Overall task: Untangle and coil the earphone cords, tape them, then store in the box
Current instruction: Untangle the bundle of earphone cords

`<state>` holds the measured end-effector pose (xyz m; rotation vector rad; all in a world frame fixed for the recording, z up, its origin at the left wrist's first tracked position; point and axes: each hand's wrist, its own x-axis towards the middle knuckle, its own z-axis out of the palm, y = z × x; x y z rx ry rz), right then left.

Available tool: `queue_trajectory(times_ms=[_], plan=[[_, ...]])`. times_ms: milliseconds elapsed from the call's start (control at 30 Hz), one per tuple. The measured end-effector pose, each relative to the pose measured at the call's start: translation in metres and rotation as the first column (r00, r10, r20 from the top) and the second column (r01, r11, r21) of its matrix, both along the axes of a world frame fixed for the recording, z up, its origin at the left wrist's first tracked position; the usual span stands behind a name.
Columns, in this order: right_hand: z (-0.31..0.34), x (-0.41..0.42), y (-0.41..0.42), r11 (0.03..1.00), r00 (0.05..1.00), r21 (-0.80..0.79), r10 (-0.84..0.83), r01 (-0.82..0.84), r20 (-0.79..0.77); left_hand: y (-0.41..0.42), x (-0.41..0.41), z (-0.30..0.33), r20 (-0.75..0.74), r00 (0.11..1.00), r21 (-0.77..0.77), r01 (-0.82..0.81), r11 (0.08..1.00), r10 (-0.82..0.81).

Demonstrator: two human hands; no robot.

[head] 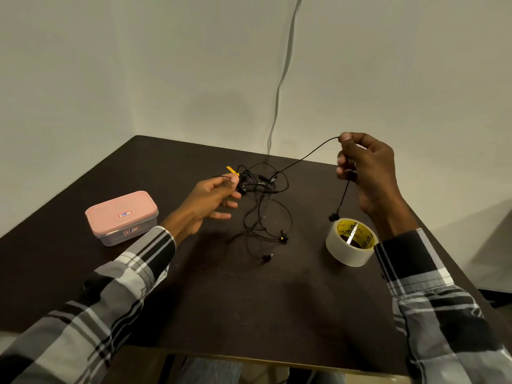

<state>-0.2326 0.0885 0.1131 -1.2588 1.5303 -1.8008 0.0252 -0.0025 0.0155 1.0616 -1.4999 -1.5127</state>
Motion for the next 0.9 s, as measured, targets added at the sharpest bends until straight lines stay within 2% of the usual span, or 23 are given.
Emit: queue_trajectory(times_ms=[133, 233, 333, 467, 533, 600, 733, 800, 900], plan=[[0.002, 0.005, 0.000, 0.994, 0.991, 0.040, 0.101, -0.098, -0.091, 0.003, -0.013, 0.009, 0.007, 0.999, -0.115, 0.031, 0.993, -0.031], [0.005, 0.009, 0.001, 0.989, 0.980, 0.065, 0.141, -0.133, -0.142, 0.010, -0.023, 0.017, -0.093, 0.990, -0.230, 0.086, 0.969, -0.110], [0.003, 0.012, 0.002, 0.980, 0.978, 0.130, 0.168, -0.152, -0.123, 0.021, -0.033, 0.024, -0.185, 0.971, -0.327, 0.085, 0.941, -0.152], [0.003, 0.018, 0.002, 0.964, 0.970, 0.144, 0.236, -0.225, -0.062, 0.028, -0.043, 0.022, -0.092, 0.993, -0.553, 0.007, 0.833, -0.069], [0.006, 0.020, 0.001, 0.961, 0.967, 0.120, 0.254, -0.249, -0.033, 0.029, -0.047, 0.022, -0.026, 0.995, -0.523, 0.068, 0.850, -0.096], [0.009, 0.020, 0.001, 0.963, 0.967, 0.096, 0.255, -0.253, -0.018, 0.030, -0.050, 0.020, 0.006, 0.982, -0.437, 0.171, 0.883, -0.188], [0.011, 0.017, 0.001, 0.969, 0.971, 0.056, 0.241, -0.240, -0.004, 0.034, -0.048, 0.017, -0.039, 0.949, -0.312, 0.286, 0.906, -0.313], [0.010, 0.016, 0.001, 0.972, 0.973, 0.045, 0.231, -0.231, 0.005, 0.035, -0.046, 0.016, -0.062, 0.939, -0.310, 0.303, 0.901, -0.337], [0.008, 0.013, 0.001, 0.977, 0.978, 0.058, 0.208, -0.206, -0.028, 0.037, -0.046, 0.016, -0.114, 0.950, -0.338, 0.238, 0.911, -0.290]])
